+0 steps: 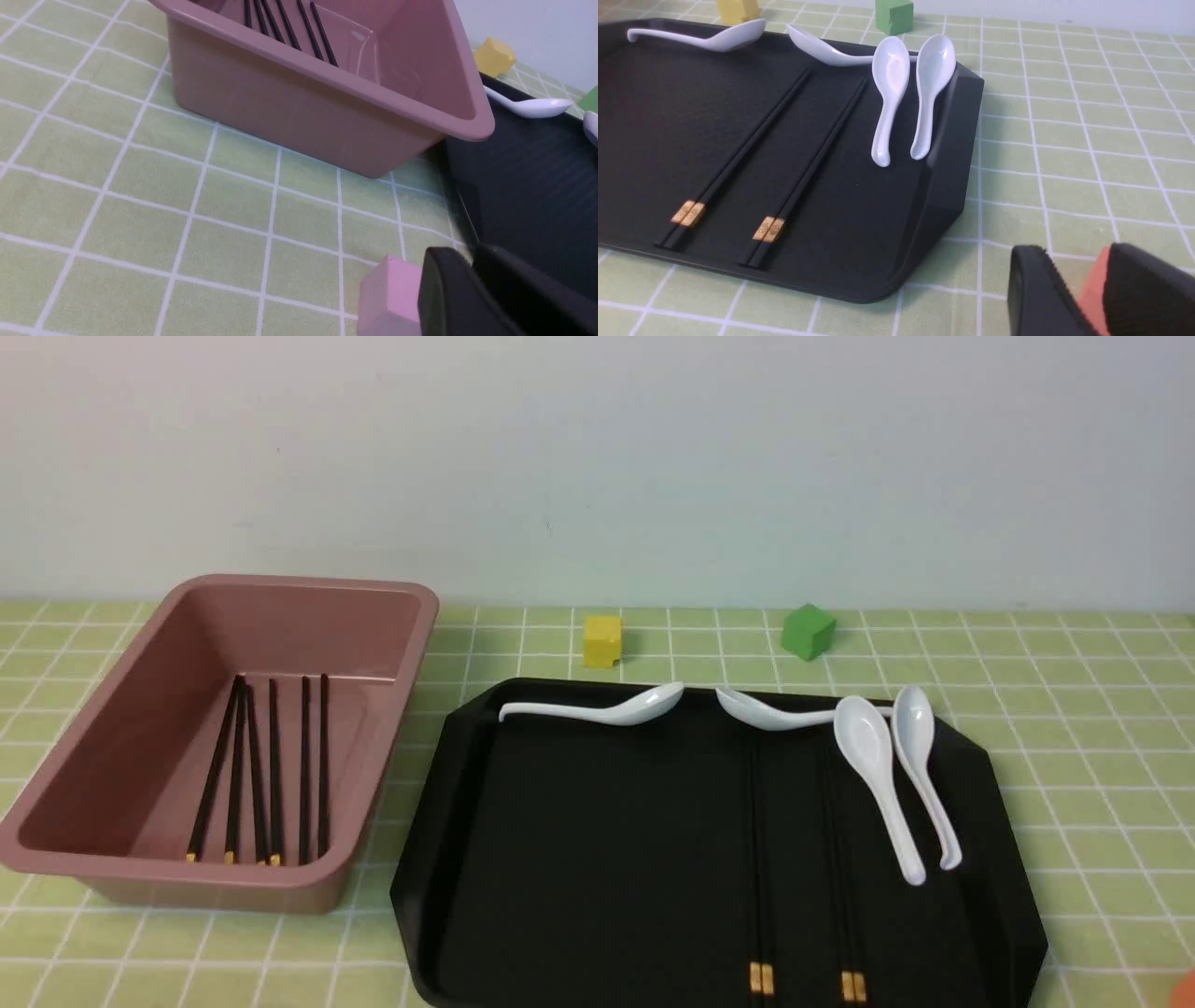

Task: On green tablecloth take chopsticks from black tray and put them in box.
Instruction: 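Move the gripper over the chopsticks on the black tray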

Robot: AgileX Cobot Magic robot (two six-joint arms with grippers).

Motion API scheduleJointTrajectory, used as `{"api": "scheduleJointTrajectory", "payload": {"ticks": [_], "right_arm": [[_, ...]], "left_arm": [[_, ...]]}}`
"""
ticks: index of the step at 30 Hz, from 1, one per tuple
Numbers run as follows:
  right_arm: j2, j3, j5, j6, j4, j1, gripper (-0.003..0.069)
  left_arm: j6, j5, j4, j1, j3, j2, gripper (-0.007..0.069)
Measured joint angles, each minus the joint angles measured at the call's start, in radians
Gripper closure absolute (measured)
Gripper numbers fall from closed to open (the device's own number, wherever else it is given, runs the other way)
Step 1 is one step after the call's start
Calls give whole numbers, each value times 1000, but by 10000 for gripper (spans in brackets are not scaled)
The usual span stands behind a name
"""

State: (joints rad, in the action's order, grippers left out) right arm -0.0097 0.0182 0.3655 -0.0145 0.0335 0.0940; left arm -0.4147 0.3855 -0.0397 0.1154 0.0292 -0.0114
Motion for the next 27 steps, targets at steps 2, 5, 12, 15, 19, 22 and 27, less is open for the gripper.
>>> {"api": "scheduleJointTrajectory", "payload": {"ticks": [2, 5, 12, 15, 19, 22, 27], "right_arm": [[0, 0, 0, 0, 0, 0, 419], [0, 0, 0, 0, 0, 0, 419], [0, 0, 0, 0, 0, 0, 419], [0, 0, 0, 0, 0, 0, 419], [0, 0, 0, 0, 1, 0, 419], [0, 0, 0, 0, 0, 0, 419], [0, 0, 0, -1, -11, 0, 419]], "left_arm": [[0, 0, 0, 0, 0, 0, 532], [0, 0, 0, 0, 0, 0, 532], [0, 0, 0, 0, 0, 0, 525], [0, 0, 0, 0, 0, 0, 521], [0, 0, 0, 0, 0, 0, 517], [0, 0, 0, 0, 0, 0, 513], [0, 0, 0, 0, 0, 0, 512]]}}
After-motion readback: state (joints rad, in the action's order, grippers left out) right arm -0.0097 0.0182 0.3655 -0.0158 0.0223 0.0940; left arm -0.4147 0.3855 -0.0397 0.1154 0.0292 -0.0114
